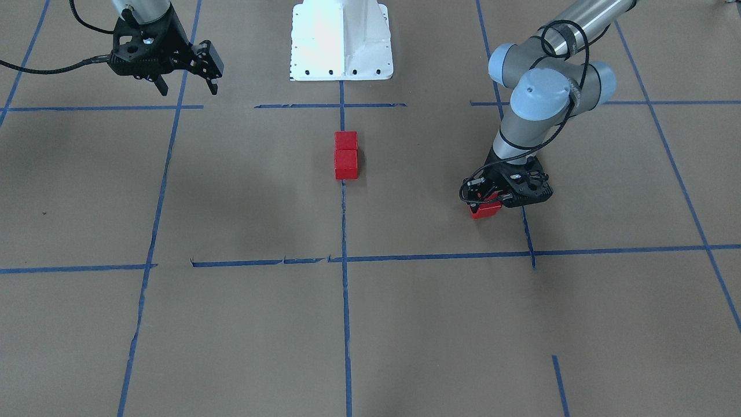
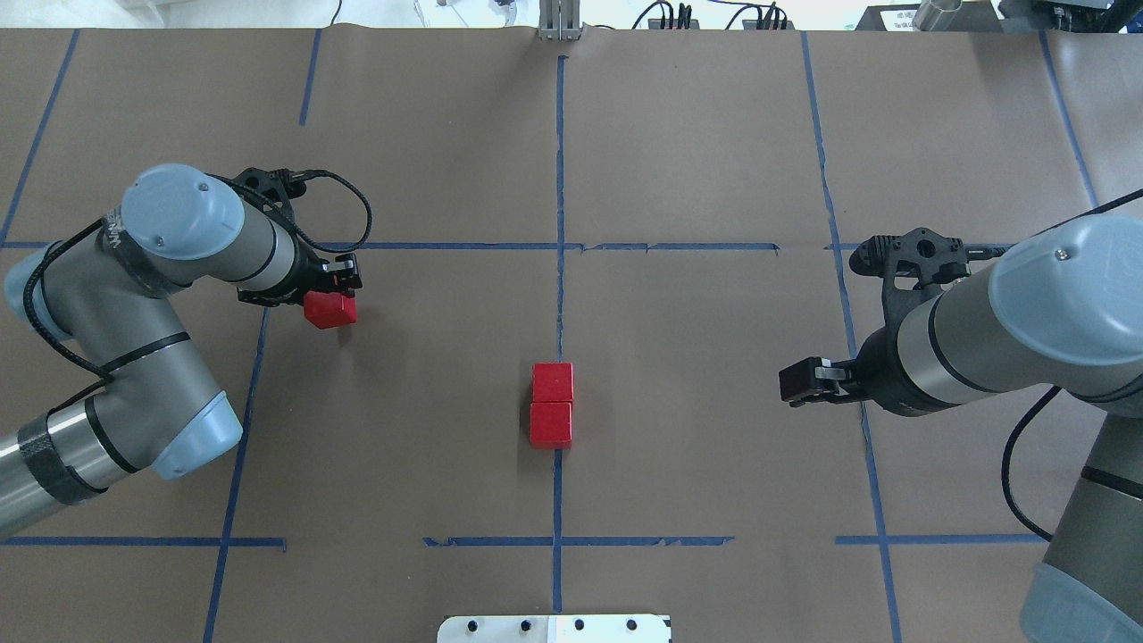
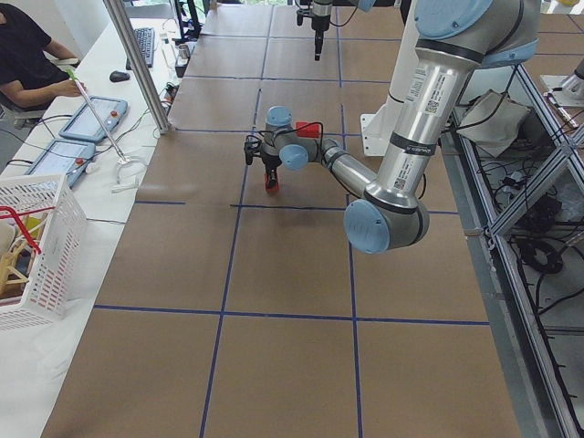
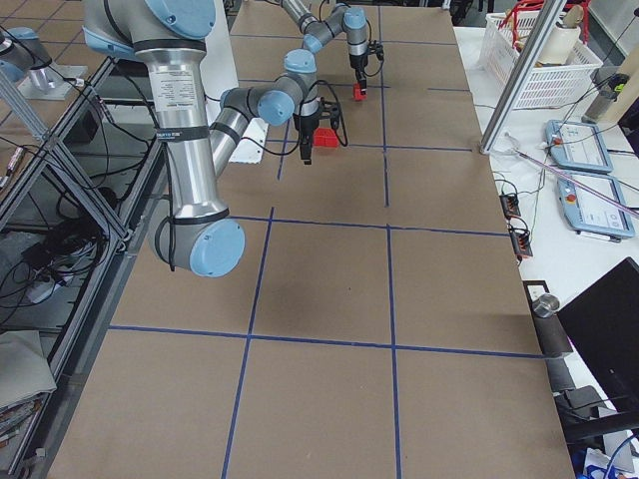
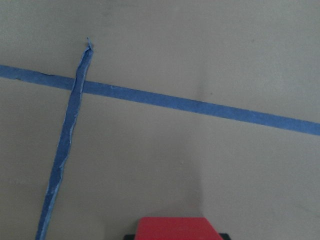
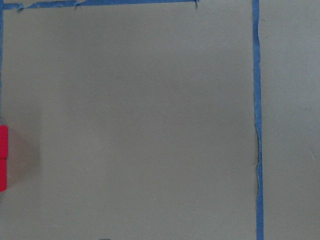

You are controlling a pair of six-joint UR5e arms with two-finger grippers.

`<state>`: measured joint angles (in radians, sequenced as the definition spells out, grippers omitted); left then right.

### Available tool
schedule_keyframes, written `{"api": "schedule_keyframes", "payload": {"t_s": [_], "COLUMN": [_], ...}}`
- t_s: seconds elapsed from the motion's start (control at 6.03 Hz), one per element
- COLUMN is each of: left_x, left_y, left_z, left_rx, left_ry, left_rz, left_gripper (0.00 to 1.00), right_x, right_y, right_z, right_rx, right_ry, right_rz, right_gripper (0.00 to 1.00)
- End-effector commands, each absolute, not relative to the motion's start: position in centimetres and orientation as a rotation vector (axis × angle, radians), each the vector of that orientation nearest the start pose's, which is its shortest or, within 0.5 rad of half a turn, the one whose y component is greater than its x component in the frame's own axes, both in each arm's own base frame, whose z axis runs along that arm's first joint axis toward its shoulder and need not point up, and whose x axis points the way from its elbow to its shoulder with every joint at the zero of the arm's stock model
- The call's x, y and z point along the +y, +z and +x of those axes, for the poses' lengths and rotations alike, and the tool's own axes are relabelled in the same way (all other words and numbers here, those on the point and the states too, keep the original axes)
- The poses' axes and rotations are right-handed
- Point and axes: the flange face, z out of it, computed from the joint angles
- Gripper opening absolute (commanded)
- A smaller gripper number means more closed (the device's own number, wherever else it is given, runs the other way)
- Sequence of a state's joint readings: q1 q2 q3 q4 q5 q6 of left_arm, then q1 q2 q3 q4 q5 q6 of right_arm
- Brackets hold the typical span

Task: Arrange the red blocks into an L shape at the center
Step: 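Lower the left gripper onto the last red cube and grasp it, then carry the cube with the left gripper toward the two center cubes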

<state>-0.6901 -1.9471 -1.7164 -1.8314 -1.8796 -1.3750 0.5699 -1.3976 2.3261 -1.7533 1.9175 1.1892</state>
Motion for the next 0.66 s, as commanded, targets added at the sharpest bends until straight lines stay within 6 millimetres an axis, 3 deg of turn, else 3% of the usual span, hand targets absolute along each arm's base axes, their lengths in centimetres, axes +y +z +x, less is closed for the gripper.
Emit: {"api": "schedule_keyframes", "payload": {"t_s": [0.0,0.17,0.33,0.5], "left_x": [-46.3,-42.0,-39.0,-38.7], "left_y": [27.4,25.9,23.5,22.2], "left_z": [43.3,47.5,51.0,51.7], "left_rx": [0.786,0.776,0.748,0.747], "left_ry": [-0.759,-1.033,-1.170,-1.302], "left_rz": [-0.087,-0.178,-0.274,-0.356], "left_gripper": [0.01,0.01,0.01,0.01], "right_x": [-32.4,-32.4,-32.3,-32.3], "right_y": [26.7,26.7,26.6,26.6], "right_z": [-32.0,-32.0,-31.9,-31.9], "right_rx": [-0.809,-0.807,-0.811,-0.812], "right_ry": [0.048,0.052,0.051,0.052], "right_rz": [0.046,0.051,0.050,0.051], "right_gripper": [1.00,1.00,1.00,1.00]}}
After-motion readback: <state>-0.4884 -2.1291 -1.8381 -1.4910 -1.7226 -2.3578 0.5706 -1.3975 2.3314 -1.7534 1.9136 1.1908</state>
